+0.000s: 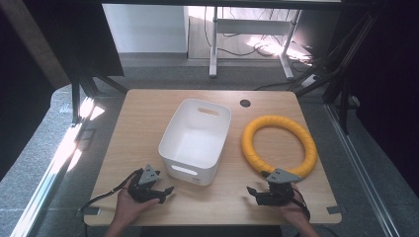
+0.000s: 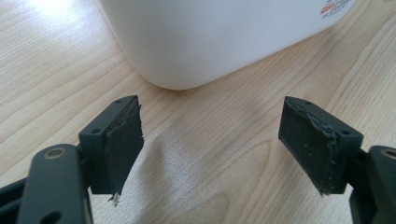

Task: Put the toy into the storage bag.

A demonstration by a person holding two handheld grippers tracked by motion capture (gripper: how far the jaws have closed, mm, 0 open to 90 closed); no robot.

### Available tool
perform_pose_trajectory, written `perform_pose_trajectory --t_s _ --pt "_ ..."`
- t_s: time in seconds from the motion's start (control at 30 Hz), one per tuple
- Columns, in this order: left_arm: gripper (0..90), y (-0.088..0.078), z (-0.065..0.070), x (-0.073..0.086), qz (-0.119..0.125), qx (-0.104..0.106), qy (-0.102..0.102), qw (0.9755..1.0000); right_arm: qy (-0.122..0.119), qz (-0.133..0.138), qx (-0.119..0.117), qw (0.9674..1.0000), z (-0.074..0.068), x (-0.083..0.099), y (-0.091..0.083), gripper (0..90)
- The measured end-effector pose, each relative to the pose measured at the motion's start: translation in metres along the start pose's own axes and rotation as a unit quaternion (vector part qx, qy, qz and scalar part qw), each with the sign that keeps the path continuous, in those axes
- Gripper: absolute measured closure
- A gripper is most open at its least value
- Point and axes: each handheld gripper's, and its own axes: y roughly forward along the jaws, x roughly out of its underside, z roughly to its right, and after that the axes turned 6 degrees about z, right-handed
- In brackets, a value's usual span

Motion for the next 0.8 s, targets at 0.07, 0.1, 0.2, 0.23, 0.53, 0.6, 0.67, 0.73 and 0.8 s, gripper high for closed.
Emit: perform_pose_trajectory --t_s 0.07,0.1,0.2,0.23,0.53,0.6,0.67,0.73,0.8 --pt "21.2 0.000 0.000 0.000 0.002 0.002 -0.002 1.0000 -0.001 -0.003 -0.005 1.0000 -0.002 0.000 0.000 19.5" --pt "20.9 0.000 0.000 0.000 0.002 0.002 -0.002 1.0000 -0.001 -0.003 -0.005 1.0000 -0.002 0.000 0.000 19.5" --pt "20.3 -0.001 0.001 0.000 0.005 0.004 -0.005 1.0000 -0.008 -0.006 -0.014 0.9999 -0.007 -0.001 -0.003 19.8" --pt "20.0 -0.003 0.001 -0.001 0.009 0.004 -0.008 0.9999 -0.017 -0.005 -0.022 0.9996 -0.010 -0.002 -0.004 20.3" --pt "14.7 -0.005 0.000 -0.002 0.015 0.003 -0.012 0.9998 -0.019 0.001 -0.029 0.9994 0.005 -0.020 -0.015 23.9" --pt "14.3 -0.006 0.000 -0.003 0.016 0.002 -0.013 0.9998 -0.020 -0.005 -0.025 0.9995 0.012 -0.026 -0.019 24.6" --pt "14.2 -0.009 -0.001 -0.003 0.019 0.000 -0.014 0.9997 -0.021 -0.009 -0.024 0.9994 0.016 -0.029 -0.021 25.1" --pt "14.1 -0.010 -0.002 -0.004 0.018 -0.002 -0.014 0.9997 -0.026 -0.020 -0.026 0.9991 0.023 -0.036 -0.023 25.6" --pt "14.1 -0.010 -0.002 -0.004 0.015 -0.001 -0.015 0.9998 -0.033 -0.039 -0.040 0.9979 0.030 -0.042 -0.023 25.6"
